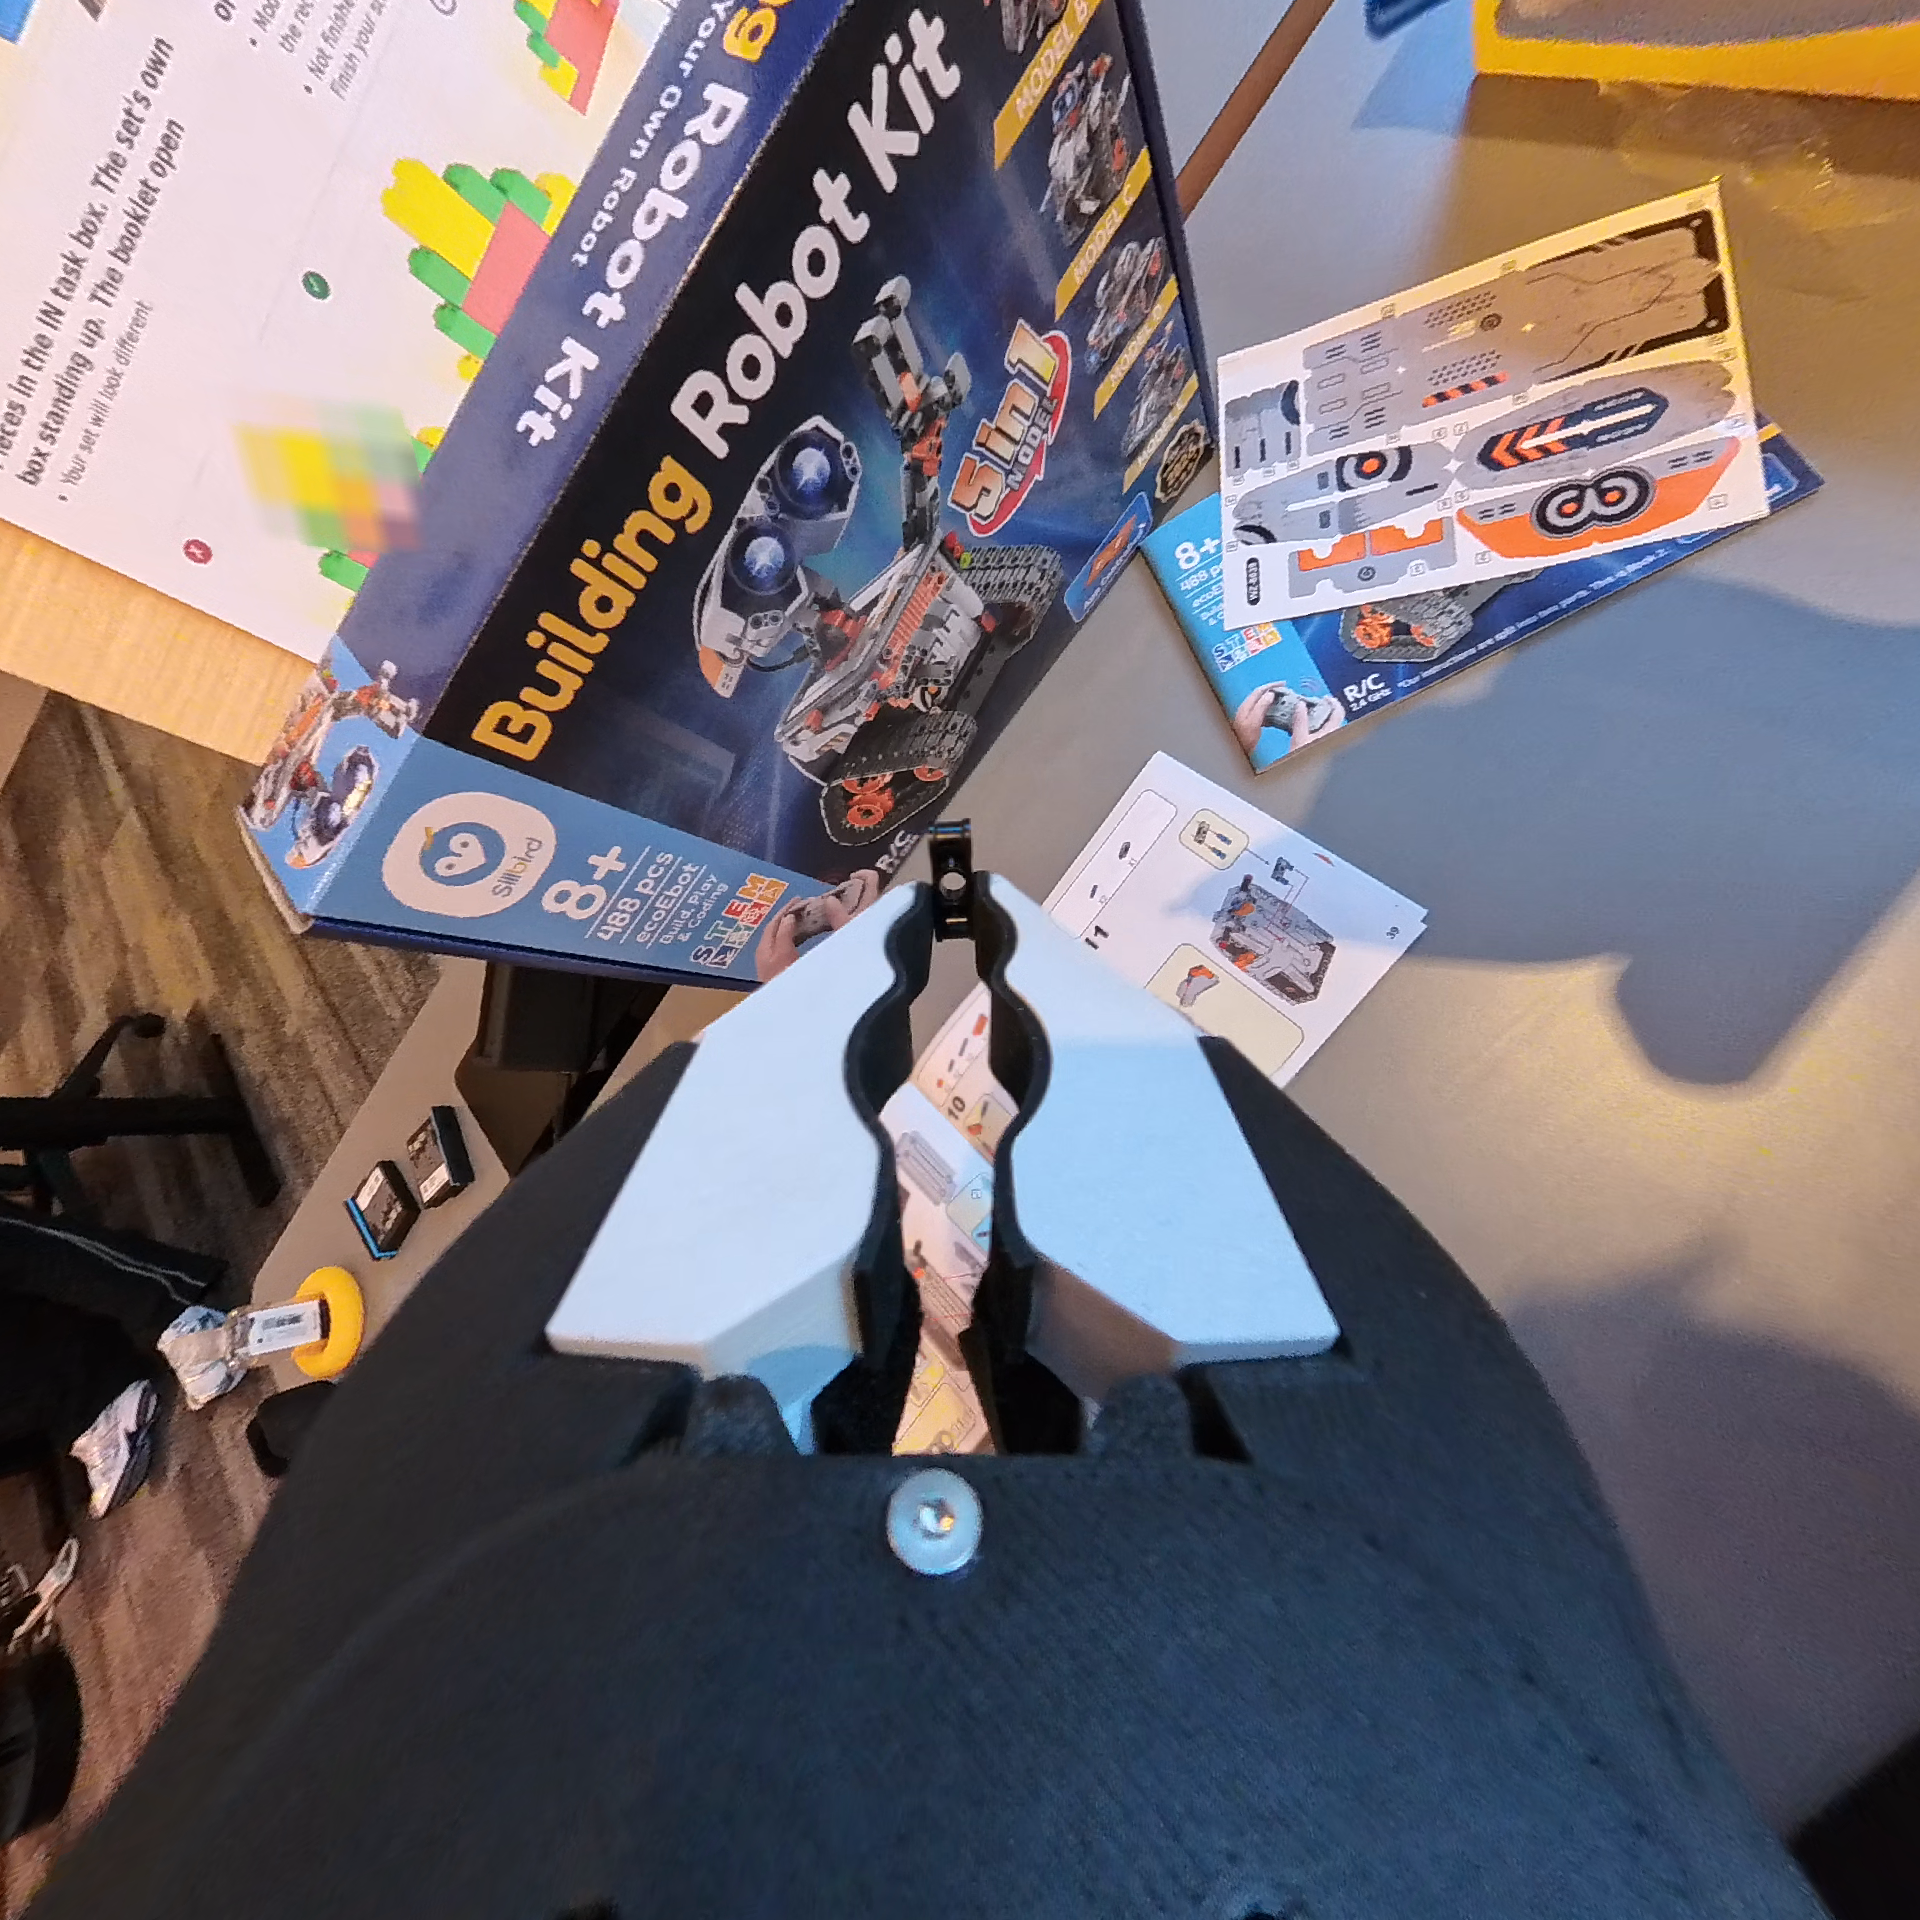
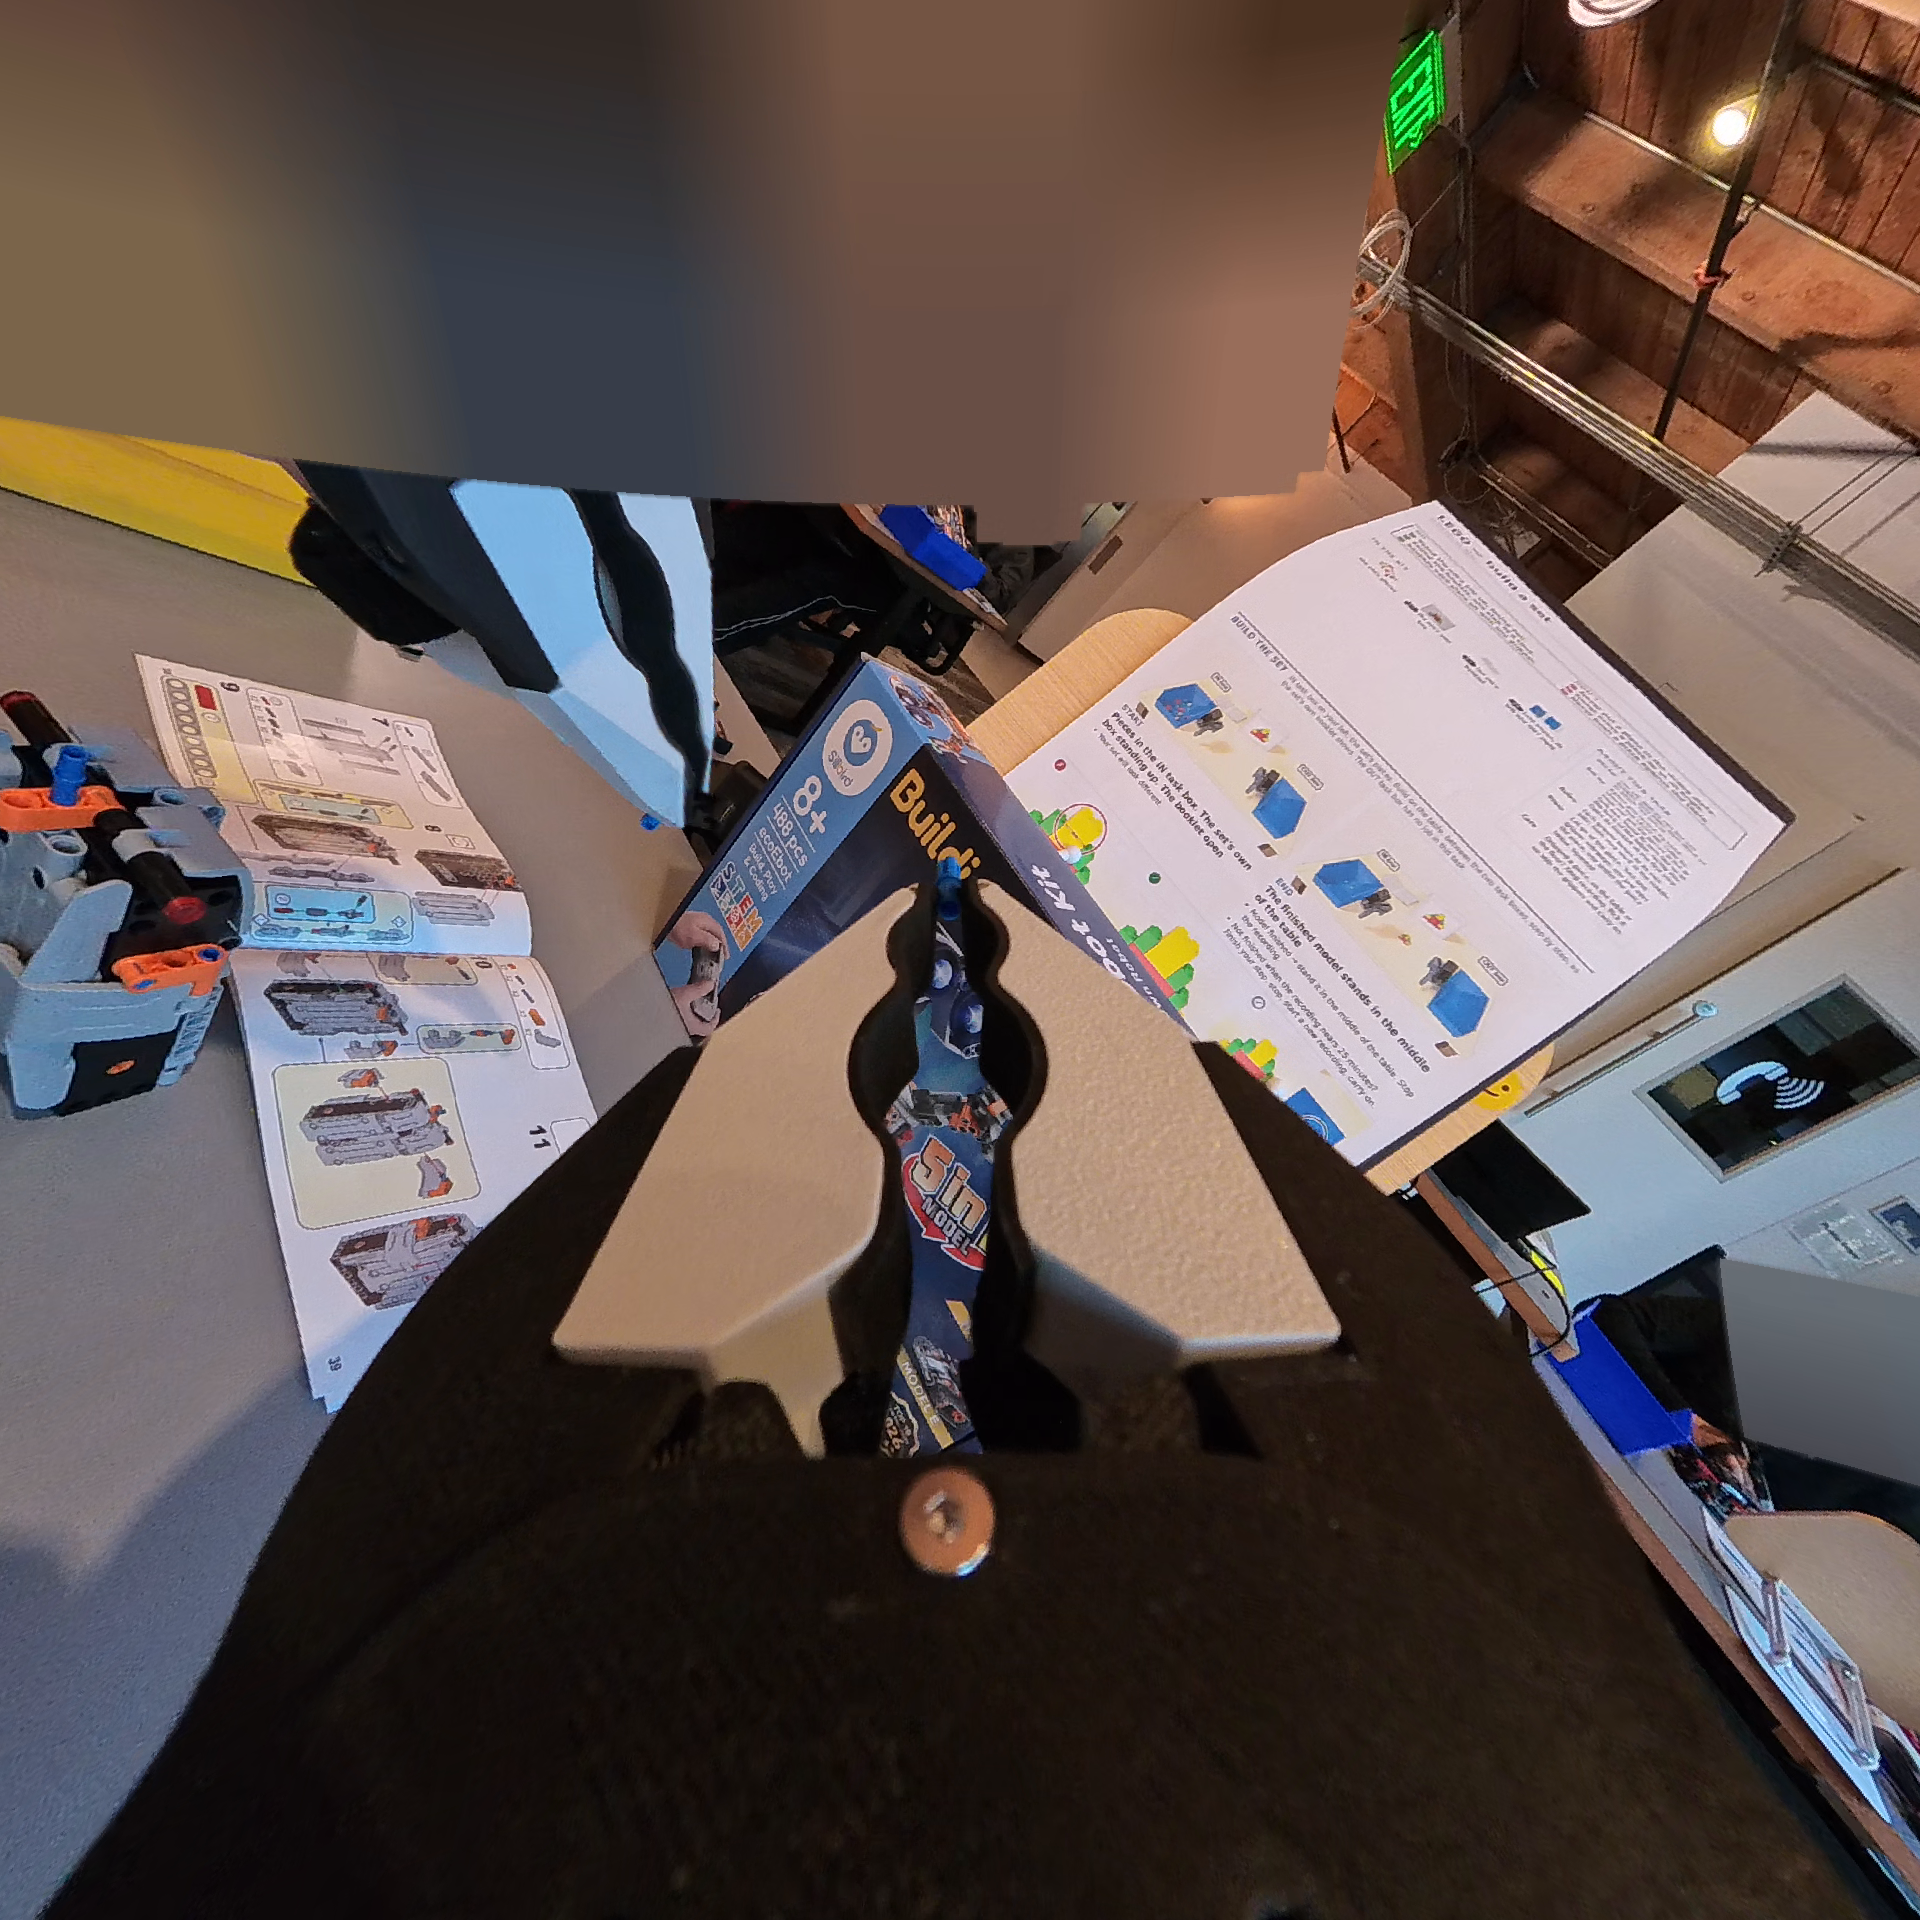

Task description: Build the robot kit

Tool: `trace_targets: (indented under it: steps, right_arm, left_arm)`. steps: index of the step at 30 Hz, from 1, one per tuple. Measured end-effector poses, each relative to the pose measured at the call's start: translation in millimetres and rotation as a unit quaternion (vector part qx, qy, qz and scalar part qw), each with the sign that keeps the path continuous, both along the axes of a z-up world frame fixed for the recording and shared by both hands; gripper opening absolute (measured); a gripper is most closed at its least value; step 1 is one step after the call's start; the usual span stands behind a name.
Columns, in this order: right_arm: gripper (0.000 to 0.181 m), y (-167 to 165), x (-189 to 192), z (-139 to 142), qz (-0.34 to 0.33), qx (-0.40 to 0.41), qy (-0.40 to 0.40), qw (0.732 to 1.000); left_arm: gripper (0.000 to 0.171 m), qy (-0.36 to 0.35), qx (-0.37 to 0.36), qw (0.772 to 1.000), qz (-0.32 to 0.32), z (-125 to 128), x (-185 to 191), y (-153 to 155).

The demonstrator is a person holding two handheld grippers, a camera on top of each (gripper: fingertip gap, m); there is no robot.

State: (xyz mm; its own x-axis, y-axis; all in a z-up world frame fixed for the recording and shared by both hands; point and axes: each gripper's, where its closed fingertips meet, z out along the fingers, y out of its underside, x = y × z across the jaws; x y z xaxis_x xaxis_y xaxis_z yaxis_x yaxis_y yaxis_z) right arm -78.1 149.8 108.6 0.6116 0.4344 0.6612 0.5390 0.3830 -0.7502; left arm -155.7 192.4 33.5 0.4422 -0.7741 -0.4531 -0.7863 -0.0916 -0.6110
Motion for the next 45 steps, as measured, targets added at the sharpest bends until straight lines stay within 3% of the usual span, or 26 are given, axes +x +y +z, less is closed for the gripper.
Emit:
trace_targets:
  steps: [8, 13, 16, 20, 23, 26, 31, 45]
  right_arm:
    - [0.003, 0, -1, -1, 0.001, -0.002, -0.002, 1.000]
    - [0.003, 0, -2, -2, 0.002, -0.003, -0.002, 1.000]
    - [0.003, 0, -2, -1, 0.003, -0.002, -0.002, 1.000]
    - [0.003, -3, -3, 2, 0.005, 0.002, -0.001, 1.000]
    - [0.003, -4, -3, 3, 0.006, 0.004, 0.000, 1.000]
    - [0.003, -4, -3, 3, 0.006, 0.003, -0.001, 1.000]
    - [0.003, -3, -3, 2, 0.006, 0.001, -0.002, 1.000]
    - [0.003, -1, -9, -4, 0.010, -0.007, -0.010, 1.000]
  left_arm:
    - [0.005, -0.021, -0.031, 0.999, -0.003, -2, 2, -3]
    - [0.005, -0.109, -0.109, 0.986, -0.069, 6, 20, -23]
    - [0.005, -0.175, -0.168, 0.965, -0.095, 15, 25, -31]
    - [0.005, -0.260, -0.261, 0.921, -0.128, 30, 30, -44]
    - [0.005, -0.302, -0.315, 0.888, -0.142, 37, 30, -49]
    - [0.005, -0.325, -0.336, 0.873, -0.139, 40, 29, -47]
    - [0.005, -0.323, -0.326, 0.879, -0.129, 40, 28, -44]
    - [0.005, -0.257, -0.216, 0.939, -0.068, 35, 18, -30]
